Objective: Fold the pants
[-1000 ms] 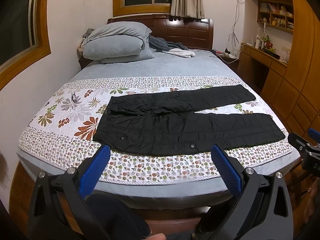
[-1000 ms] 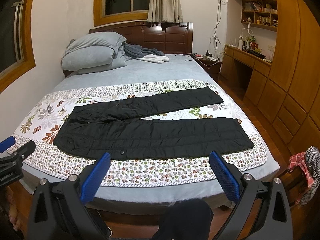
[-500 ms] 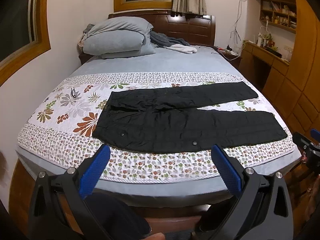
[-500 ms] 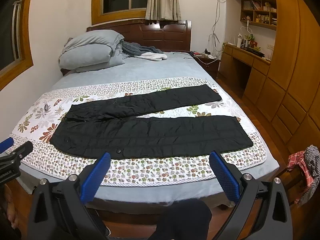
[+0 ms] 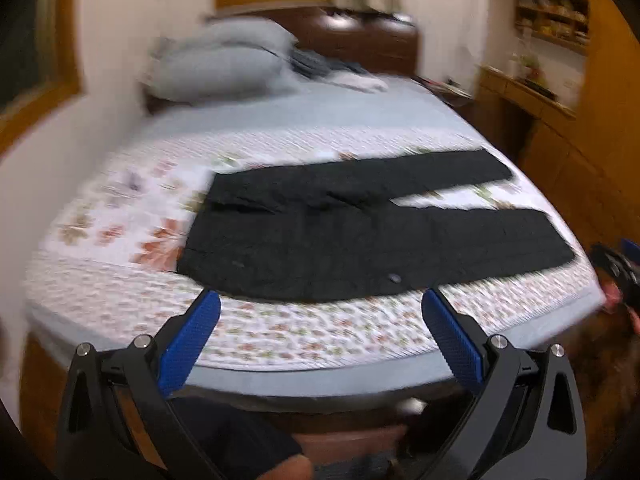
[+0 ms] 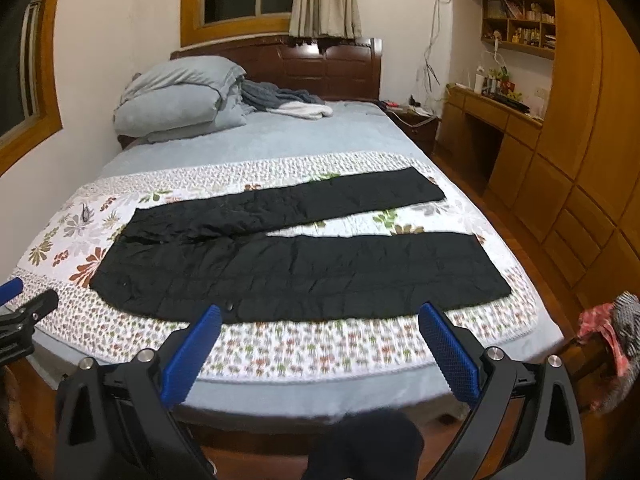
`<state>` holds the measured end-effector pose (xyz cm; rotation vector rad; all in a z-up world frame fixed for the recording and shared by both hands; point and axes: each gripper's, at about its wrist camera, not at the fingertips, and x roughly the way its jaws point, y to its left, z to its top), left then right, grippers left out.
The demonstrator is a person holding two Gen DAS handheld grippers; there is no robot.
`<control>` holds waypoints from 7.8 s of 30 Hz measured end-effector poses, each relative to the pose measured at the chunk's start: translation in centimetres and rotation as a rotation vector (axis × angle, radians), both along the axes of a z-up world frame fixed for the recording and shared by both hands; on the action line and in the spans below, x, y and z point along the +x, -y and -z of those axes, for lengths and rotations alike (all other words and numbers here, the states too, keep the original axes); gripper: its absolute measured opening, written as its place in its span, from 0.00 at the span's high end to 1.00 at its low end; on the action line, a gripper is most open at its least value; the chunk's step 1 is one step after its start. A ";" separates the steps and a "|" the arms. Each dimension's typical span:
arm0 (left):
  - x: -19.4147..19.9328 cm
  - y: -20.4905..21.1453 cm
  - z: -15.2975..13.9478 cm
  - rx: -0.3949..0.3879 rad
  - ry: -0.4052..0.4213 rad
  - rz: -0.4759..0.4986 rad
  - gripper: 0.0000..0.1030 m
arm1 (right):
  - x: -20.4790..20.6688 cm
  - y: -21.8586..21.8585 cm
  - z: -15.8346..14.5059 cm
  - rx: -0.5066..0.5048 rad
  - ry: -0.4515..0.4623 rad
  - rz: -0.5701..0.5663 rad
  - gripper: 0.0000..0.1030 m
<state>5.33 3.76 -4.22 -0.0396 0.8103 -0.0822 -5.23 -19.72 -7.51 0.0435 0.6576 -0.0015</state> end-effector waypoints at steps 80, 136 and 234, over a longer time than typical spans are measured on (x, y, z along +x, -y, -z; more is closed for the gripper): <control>14.4 -33.7 18.9 -0.692 -0.423 -0.539 0.82 | 11.3 38.3 21.2 1.048 -0.166 0.280 0.92; 44.0 -40.1 23.6 -0.439 -0.432 -0.227 0.70 | 66.6 31.1 13.1 0.426 -0.473 -0.098 0.13; 2.5 -33.6 12.5 -0.337 -0.057 -0.499 0.20 | 10.3 35.9 15.1 0.899 -0.188 0.132 0.50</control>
